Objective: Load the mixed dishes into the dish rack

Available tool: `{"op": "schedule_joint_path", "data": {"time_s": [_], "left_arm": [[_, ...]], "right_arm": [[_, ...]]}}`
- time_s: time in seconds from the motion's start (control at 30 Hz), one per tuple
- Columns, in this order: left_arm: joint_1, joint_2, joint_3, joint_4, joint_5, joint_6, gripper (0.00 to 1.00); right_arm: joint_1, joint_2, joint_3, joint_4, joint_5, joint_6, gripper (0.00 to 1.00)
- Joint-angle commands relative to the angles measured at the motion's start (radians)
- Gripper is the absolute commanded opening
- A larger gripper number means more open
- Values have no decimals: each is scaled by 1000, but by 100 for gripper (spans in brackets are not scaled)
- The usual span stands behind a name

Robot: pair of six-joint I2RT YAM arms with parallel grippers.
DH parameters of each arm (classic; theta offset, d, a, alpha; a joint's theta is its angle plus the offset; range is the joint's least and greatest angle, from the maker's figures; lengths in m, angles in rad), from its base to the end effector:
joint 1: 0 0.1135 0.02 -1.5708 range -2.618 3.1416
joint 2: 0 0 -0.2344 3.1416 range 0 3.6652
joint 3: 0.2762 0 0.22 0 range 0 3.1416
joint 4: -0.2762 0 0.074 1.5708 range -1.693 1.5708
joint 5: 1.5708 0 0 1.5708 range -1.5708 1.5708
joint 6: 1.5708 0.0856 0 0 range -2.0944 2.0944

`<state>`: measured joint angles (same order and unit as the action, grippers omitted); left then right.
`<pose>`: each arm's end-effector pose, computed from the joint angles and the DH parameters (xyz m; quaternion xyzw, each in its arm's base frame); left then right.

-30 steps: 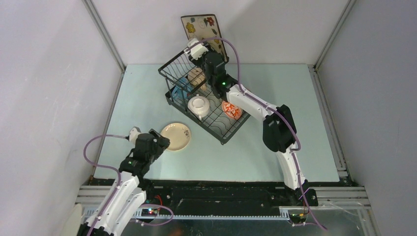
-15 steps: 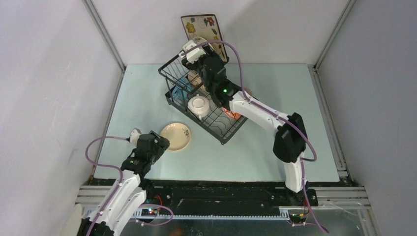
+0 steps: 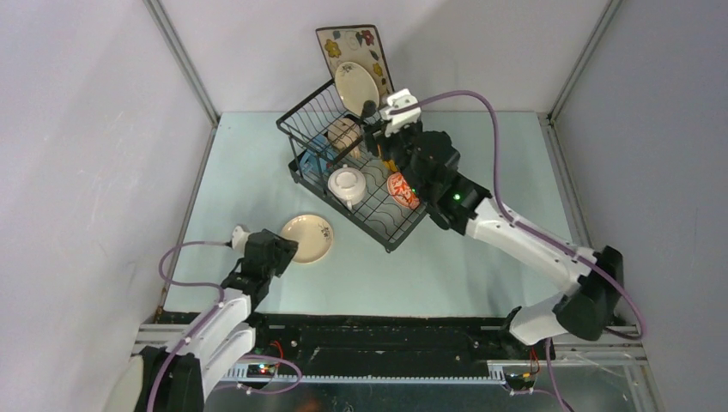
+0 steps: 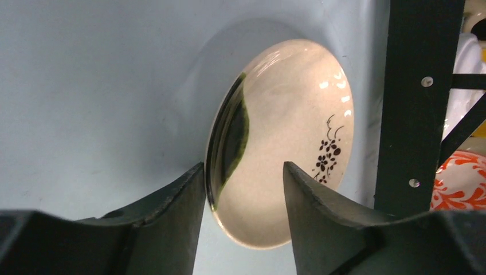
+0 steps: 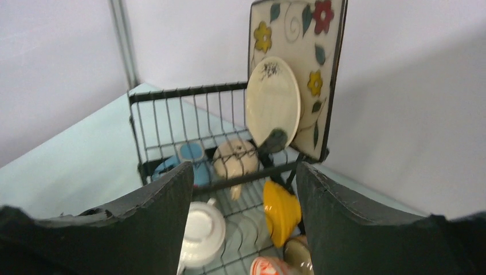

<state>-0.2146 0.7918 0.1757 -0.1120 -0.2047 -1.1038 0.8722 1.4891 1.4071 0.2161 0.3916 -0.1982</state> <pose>0.1801 -0.0214 0.1019 -0.4281 0.8015 -0.1755 0.3787 0.2620 0.2611 0.4100 -0.2032 0.6300 0.1234 0.7393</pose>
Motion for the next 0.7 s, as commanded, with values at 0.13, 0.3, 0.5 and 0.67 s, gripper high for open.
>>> {"op": "schedule_joint_path", "data": {"time_s": [0.13, 0.3, 0.5, 0.67], "left_arm": [[11, 151, -29, 149, 5, -35, 37], [15, 131, 15, 66, -31, -36, 1], [15, -95, 50, -105, -55, 0, 0], [16, -372, 111, -338, -110, 28, 0]], "right_arm": [[0, -223, -233, -118, -88, 331, 67], [2, -301, -293, -204, -162, 438, 67], [2, -329, -402, -234, -244, 593, 67], [1, -322, -469, -180, -295, 668, 66]]}}
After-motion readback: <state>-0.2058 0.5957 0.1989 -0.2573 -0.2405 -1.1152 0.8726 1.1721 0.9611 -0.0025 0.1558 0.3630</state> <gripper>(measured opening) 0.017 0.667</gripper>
